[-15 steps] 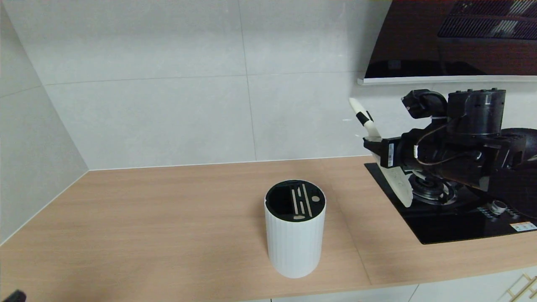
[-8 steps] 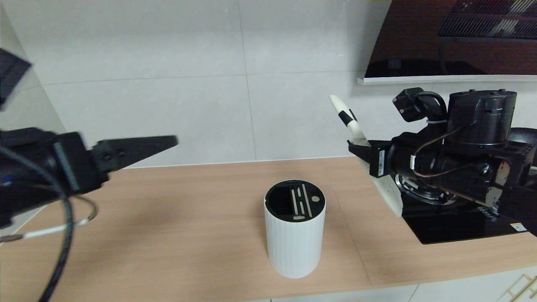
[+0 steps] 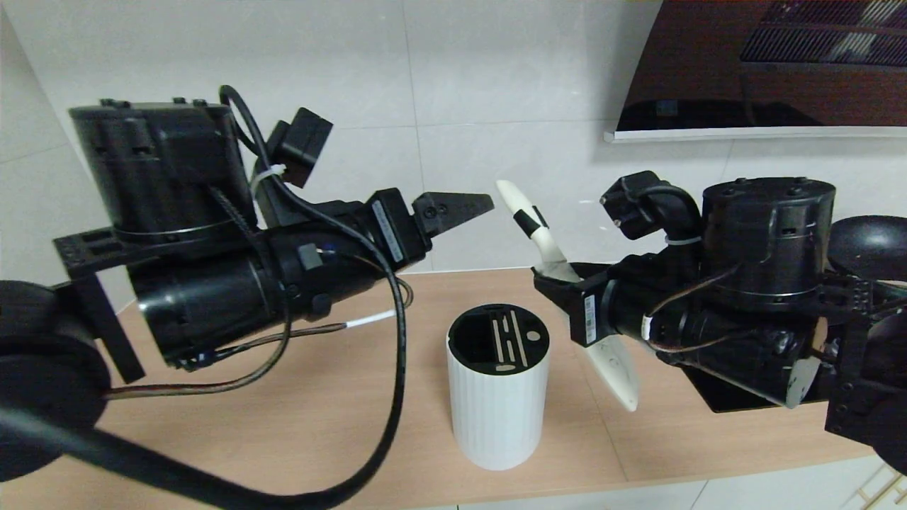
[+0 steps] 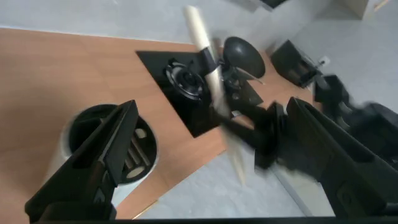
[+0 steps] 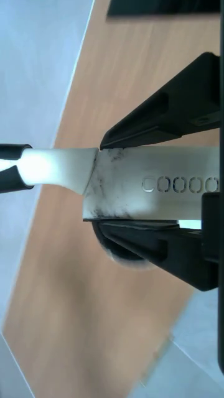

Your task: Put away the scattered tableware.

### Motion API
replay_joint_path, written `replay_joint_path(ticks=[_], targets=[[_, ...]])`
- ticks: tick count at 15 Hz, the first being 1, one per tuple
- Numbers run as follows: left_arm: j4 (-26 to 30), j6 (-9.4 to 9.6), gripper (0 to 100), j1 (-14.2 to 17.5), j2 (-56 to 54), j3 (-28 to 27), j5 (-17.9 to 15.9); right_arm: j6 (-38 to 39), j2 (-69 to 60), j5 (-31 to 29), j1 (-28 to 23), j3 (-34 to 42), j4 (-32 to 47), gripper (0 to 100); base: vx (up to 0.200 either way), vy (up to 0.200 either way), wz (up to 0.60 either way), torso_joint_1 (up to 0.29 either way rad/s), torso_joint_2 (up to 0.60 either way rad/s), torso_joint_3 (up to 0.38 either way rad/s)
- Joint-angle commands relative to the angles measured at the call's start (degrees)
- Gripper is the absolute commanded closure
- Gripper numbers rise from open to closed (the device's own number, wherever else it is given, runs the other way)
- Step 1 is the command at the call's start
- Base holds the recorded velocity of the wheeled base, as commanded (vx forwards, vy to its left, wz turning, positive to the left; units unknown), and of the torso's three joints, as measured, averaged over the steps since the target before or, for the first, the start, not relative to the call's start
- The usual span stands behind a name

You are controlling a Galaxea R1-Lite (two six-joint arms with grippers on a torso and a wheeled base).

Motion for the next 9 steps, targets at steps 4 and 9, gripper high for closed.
replay_joint_path(ticks=[4,9], targets=[[-9.6,-0.06,0,-3.2,9.0,0.1,5.2,3.5,4.0,-0.3,3.7,-0.5,-0.1,100,0.000,0.000,0.00,0.000,0.00,0.000],[-9.8,0.03,0,-3.6,9.8,0.6,5.4,5.0,3.4,-0.4,5.2,-0.5,-0.7,100,0.000,0.000,0.00,0.000,0.00,0.000]])
